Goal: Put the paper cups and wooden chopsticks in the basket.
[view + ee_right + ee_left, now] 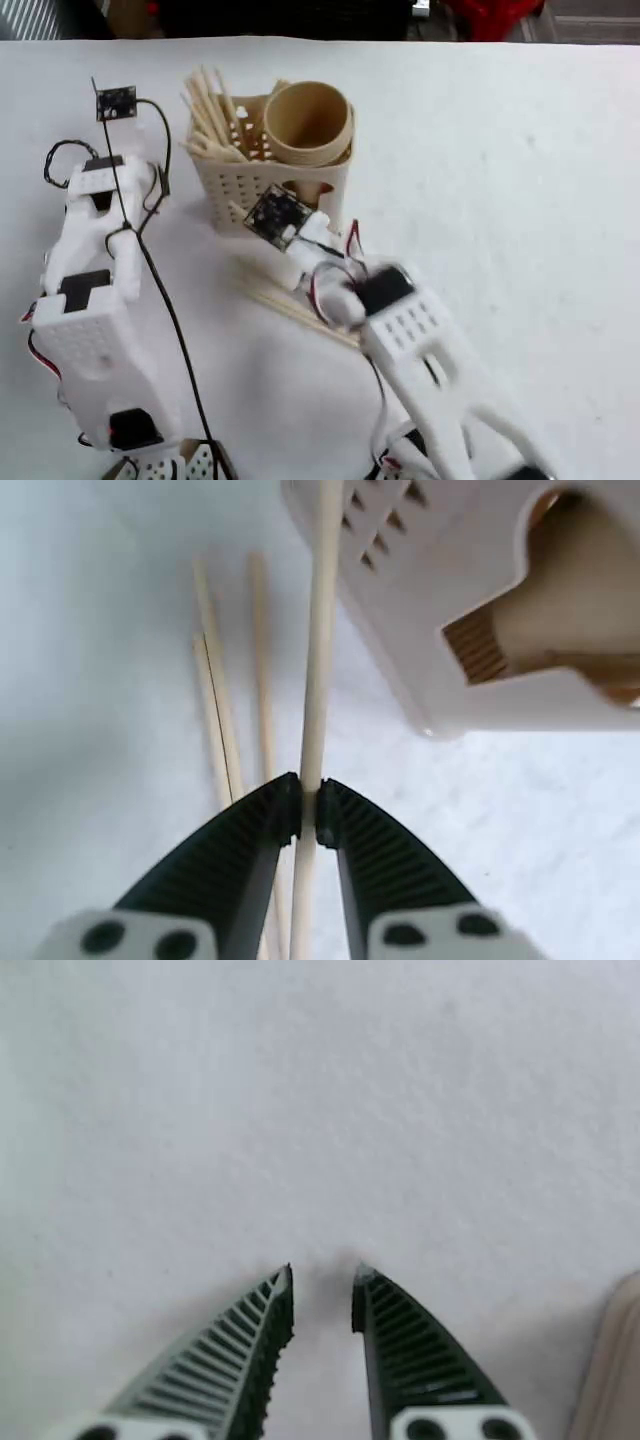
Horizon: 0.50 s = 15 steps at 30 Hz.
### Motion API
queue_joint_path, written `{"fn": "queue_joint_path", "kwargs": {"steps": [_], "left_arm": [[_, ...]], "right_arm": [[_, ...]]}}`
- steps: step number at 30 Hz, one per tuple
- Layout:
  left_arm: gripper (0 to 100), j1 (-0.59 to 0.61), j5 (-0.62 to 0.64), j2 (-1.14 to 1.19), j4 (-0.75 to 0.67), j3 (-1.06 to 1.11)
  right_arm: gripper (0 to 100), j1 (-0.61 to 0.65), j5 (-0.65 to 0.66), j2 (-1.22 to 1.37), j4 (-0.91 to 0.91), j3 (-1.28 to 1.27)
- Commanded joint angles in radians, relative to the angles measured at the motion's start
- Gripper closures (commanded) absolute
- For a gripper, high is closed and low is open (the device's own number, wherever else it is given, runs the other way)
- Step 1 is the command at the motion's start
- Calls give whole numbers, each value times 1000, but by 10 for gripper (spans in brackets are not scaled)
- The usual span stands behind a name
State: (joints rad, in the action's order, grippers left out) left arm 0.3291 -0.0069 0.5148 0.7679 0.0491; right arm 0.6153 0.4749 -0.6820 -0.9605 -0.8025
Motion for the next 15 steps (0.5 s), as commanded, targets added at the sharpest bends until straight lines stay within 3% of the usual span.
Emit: {"fn": "queue_joint_path", "kwargs": {"steps": [1,8,15], "left_arm": [[883,7,-2,-8,-11,-46],[883,7,-2,-8,-11,-46],[883,7,-2,-8,-11,-43]], "right_arm": [[981,51,-9,-240,-38,37],[981,58,-95,-116,-125,497],[978,61,-164,259,219,928]]}}
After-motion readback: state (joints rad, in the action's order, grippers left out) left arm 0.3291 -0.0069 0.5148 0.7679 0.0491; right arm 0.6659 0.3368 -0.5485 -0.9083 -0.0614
